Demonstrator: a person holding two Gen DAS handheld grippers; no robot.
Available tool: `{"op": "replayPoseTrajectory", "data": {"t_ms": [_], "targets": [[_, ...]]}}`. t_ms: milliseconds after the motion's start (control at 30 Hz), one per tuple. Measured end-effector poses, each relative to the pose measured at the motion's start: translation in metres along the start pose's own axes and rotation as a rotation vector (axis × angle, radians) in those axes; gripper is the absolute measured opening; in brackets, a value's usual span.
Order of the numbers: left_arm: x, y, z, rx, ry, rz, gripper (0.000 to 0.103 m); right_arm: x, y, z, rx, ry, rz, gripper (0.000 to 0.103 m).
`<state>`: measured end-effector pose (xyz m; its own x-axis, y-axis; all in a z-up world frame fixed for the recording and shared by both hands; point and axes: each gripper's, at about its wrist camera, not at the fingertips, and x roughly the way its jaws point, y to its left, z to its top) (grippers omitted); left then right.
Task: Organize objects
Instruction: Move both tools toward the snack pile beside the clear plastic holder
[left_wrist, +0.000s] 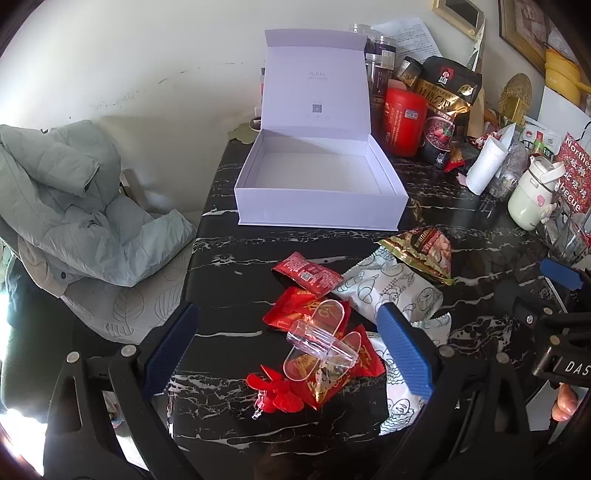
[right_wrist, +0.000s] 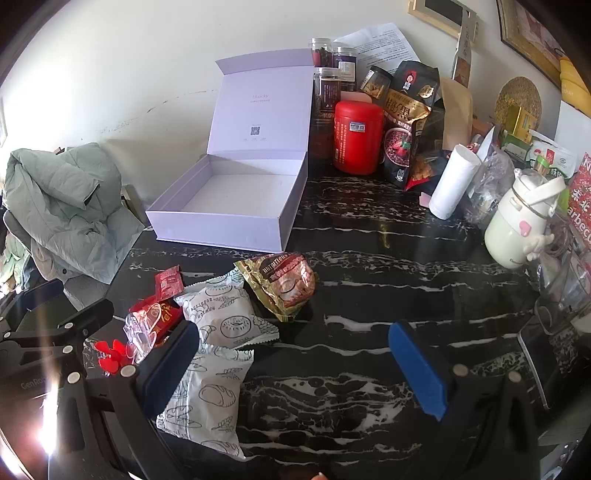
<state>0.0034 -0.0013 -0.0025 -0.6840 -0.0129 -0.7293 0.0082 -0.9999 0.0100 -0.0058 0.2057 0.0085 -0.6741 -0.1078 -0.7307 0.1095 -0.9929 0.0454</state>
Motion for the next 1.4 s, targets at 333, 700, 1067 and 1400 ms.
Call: {"op": "replayPoseTrajectory", "data": {"t_ms": [333,700,1067,1400], "targets": [[0.0003,0.0024,-0.0017,-0.005,0.003,-0.016,0.097,0.0013,0.0020,-0.0029,-0.009,0.006,-0.005,0.103],[0.0024,0.0035,0.0009,-0.008,0.018,-0.025,0.097,0.0028,0.0015,-0.0032,-0.012,0.012,-0.005,0.103],[0.0023,0.0053,-0.0004,-0.006,0.023,-0.016,0.097,0.0045,0.0034,-0.0042,-0.023,0.016,0.000,0.103],[0.0026,0.0064,-0.0017,-0.005,0.026,-0.012,0.097,0.0045,0.0042,-0.0044,-0.023,0.017,-0.002,0.103]]}}
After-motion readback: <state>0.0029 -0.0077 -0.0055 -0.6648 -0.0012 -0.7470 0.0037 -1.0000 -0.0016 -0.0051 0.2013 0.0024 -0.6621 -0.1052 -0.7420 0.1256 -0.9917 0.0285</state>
